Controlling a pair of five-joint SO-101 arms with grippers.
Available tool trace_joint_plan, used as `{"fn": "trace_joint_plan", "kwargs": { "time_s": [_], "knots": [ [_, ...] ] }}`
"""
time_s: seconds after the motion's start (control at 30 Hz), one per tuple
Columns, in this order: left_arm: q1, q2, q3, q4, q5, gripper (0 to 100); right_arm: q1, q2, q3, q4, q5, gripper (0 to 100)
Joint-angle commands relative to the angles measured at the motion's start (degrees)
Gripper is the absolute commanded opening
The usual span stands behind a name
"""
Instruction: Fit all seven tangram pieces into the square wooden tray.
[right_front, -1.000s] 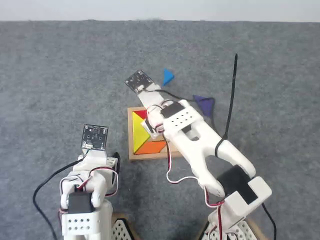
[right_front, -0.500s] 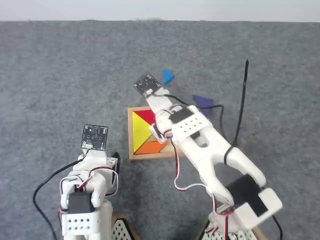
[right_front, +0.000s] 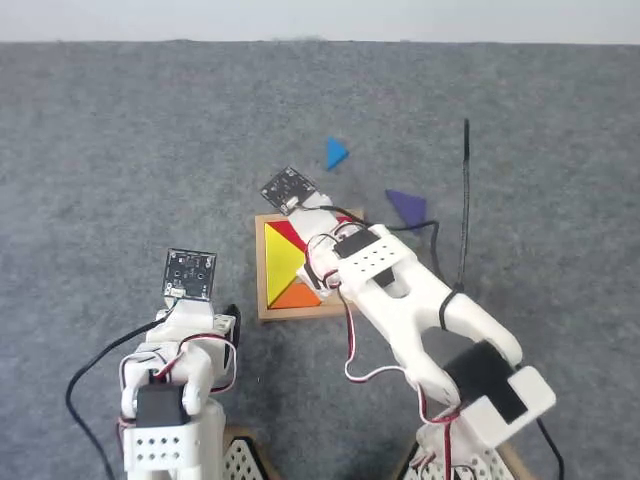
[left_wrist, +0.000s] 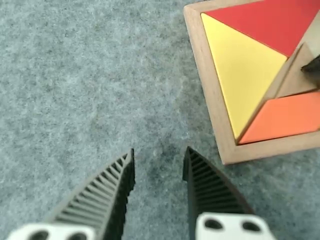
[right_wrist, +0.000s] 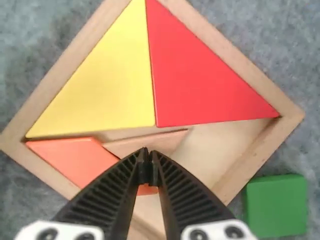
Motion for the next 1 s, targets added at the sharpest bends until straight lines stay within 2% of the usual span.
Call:
{"fn": "trace_joint_plan", "kwargs": {
  "time_s": [0.0, 0.1, 0.3, 0.6, 0.7, 0.77, 0.97],
  "knots": [
    [0.2, -1.6, -0.5, 0.5, -0.4, 15, 0.3, 2.0, -2.7, -0.6, 0.9, 2.0],
    [0.2, -1.6, -0.5, 0.5, -0.4, 15, 1.9, 3.5, -3.3, -0.3, 0.9, 2.0],
    [0.2, -1.6, -0.5, 0.5, -0.4, 15, 9.5, 3.4, -5.1, 2.2, 0.8, 1.8],
    [0.2, -1.6, -0.5, 0.5, -0.4, 15, 6.8, -1.4, -6.2, 1.8, -0.4, 2.0],
    [0.2, -1.6, -0.5, 0.5, -0.4, 15, 7.1, -5.8, -4.6, 1.8, -6.0, 2.9],
    [0.2, -1.6, -0.5, 0.5, -0.4, 15, 6.9, -7.3, -3.3, 2.2, -11.4, 7.6],
    [0.2, -1.6, -0.5, 0.5, -0.4, 15, 5.8, -7.4, -3.2, 5.3, -36.3, 22.9]
  ]
}}
